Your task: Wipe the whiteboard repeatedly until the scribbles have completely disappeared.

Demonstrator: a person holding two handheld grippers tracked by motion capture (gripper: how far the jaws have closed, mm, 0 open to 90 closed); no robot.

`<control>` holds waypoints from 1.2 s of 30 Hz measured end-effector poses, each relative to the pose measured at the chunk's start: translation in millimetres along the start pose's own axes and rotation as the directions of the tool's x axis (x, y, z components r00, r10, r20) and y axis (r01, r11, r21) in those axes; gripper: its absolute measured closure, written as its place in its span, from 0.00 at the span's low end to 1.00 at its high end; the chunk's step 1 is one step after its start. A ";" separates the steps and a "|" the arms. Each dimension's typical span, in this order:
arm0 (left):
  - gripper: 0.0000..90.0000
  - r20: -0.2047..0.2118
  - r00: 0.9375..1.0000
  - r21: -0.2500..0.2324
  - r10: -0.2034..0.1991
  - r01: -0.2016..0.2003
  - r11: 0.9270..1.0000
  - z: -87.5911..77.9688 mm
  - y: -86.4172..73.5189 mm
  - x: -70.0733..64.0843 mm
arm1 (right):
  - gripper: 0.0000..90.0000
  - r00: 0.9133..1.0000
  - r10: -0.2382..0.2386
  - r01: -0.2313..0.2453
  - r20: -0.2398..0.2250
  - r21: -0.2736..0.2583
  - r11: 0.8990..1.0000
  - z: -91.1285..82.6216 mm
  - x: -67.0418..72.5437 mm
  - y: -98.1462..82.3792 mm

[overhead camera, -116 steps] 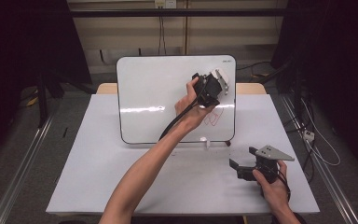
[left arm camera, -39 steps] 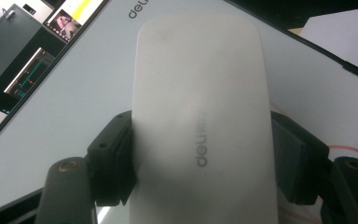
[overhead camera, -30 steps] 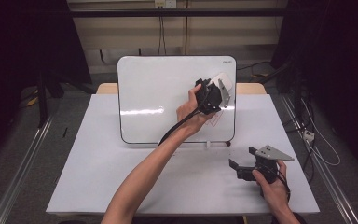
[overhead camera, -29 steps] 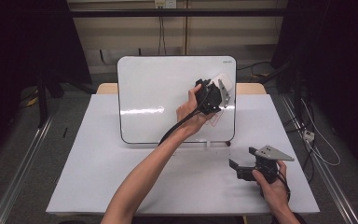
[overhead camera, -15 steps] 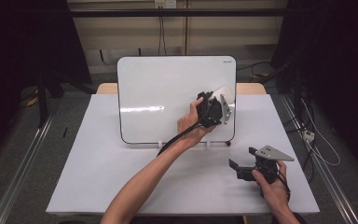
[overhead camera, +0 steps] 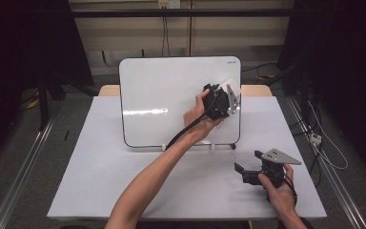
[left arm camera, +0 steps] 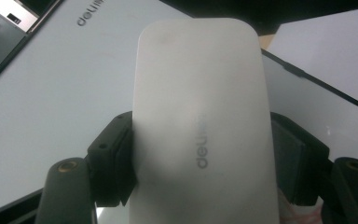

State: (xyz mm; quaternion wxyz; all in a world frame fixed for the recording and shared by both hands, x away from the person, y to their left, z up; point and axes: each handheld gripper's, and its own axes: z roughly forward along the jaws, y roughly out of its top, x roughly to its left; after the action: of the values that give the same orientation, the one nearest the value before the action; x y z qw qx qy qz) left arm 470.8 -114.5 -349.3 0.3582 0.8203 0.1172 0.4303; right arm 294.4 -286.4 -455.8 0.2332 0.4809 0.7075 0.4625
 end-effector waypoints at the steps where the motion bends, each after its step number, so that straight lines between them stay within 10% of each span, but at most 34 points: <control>1: 0.35 -0.008 1.000 0.002 -0.005 0.005 1.000 1.0 2.1 2.3 | 0.06 1.000 0.001 -0.001 -0.001 0.001 1.000 -0.3 0.0 0.0; 18: 0.35 -0.033 0.999 0.039 -0.035 0.036 0.999 14.4 31.3 39.6 | 0.06 1.000 0.005 -0.005 -0.002 0.001 1.000 -0.4 -0.1 -0.2; 36: 0.35 -0.027 0.999 0.037 0.028 -0.027 0.999 3.5 7.5 11.6 | 0.06 1.000 0.002 -0.002 0.004 0.001 1.000 -0.3 0.2 -0.5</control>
State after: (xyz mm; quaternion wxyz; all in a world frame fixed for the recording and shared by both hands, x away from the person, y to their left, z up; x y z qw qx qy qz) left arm 479.7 -115.8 -338.3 0.3355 0.8222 0.1187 0.4441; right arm 293.9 -286.4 -456.1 0.2340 0.4823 0.7068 0.4615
